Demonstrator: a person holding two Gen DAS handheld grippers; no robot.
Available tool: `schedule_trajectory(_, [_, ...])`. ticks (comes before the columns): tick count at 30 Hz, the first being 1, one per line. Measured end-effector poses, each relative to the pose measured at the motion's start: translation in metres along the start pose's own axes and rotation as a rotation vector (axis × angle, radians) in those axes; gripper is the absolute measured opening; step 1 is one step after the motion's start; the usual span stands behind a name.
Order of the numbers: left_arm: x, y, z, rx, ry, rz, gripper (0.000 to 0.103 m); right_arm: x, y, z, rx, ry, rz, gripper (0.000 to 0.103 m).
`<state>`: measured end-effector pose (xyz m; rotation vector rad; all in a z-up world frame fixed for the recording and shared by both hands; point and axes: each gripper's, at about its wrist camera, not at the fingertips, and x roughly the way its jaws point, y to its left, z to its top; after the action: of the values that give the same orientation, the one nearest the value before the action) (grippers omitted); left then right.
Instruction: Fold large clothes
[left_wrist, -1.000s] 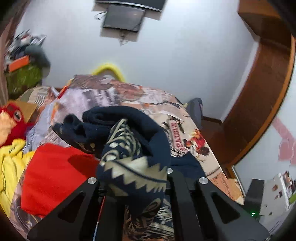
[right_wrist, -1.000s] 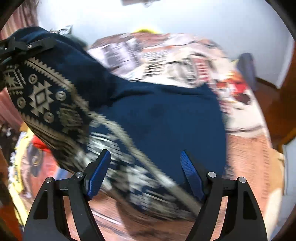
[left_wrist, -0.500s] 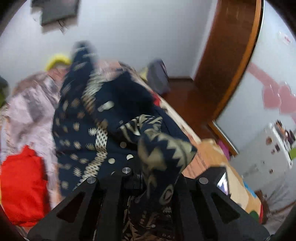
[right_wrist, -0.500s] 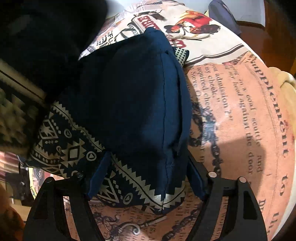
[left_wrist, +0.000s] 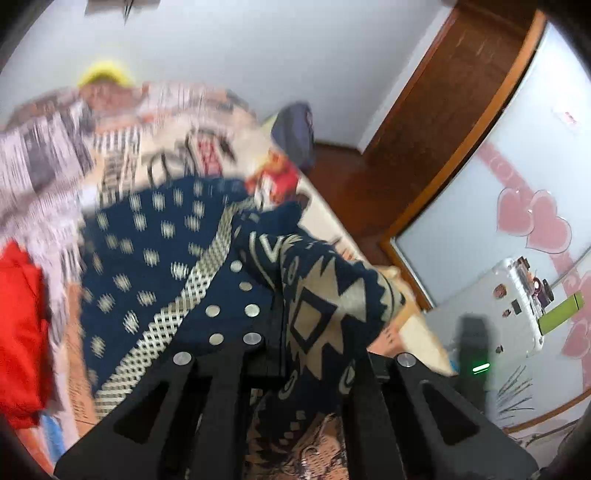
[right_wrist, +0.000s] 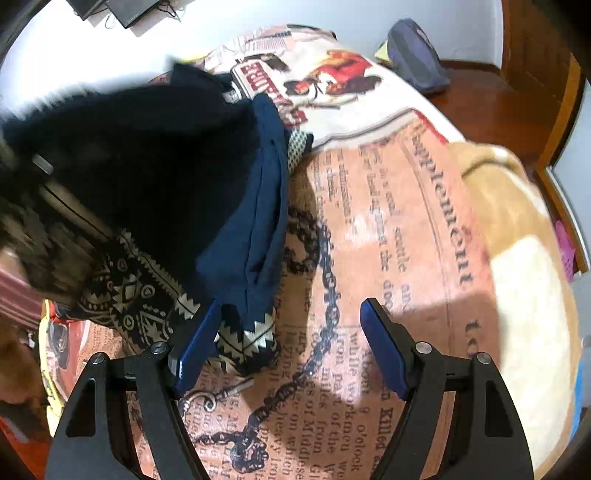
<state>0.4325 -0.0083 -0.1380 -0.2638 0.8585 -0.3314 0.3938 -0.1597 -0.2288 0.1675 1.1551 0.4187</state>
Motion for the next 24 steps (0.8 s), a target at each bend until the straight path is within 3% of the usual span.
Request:
schedule_trajectory(3, [-0.005, -0.018, 0.004, 0.072, -0.014, 0.009, 0.004, 0.008, -0.008, 0.002, 0.013, 0.021, -0.007, 0.075])
schedule_trajectory(7, [0.031, -0.02, -0.011, 0.065, 0.097, -0.017, 0.005, 0.009, -0.008, -0.005, 0.024, 0.028, 0.004, 0.075])
schedule_trajectory(10, [0.067, -0.008, -0.032, 0.023, 0.217, 0.012, 0.018, 0.003, -0.014, -0.006, 0.043, 0.034, 0.011, 0.075])
schedule_trajectory(12, [0.073, -0.004, -0.044, 0.013, 0.247, 0.024, 0.025, -0.007, -0.019, -0.008, 0.038, 0.029, -0.01, 0.075])
schedule_trajectory(14, [0.067, -0.006, -0.048, 0.042, 0.236, 0.025, 0.03, -0.018, -0.021, -0.009, 0.025, 0.015, -0.023, 0.075])
schedule_trajectory(16, [0.052, -0.01, -0.049, 0.075, 0.228, 0.013, 0.047, -0.031, -0.023, -0.009, 0.012, 0.001, -0.028, 0.075])
schedule_trajectory(19, [0.022, -0.015, -0.051, 0.107, 0.2, -0.002, 0.061, -0.048, -0.021, -0.004, -0.006, -0.034, -0.022, 0.075])
schedule_trajectory(24, [-0.022, 0.008, -0.046, 0.093, 0.093, 0.067, 0.088, -0.078, -0.001, 0.007, -0.034, -0.108, 0.027, 0.075])
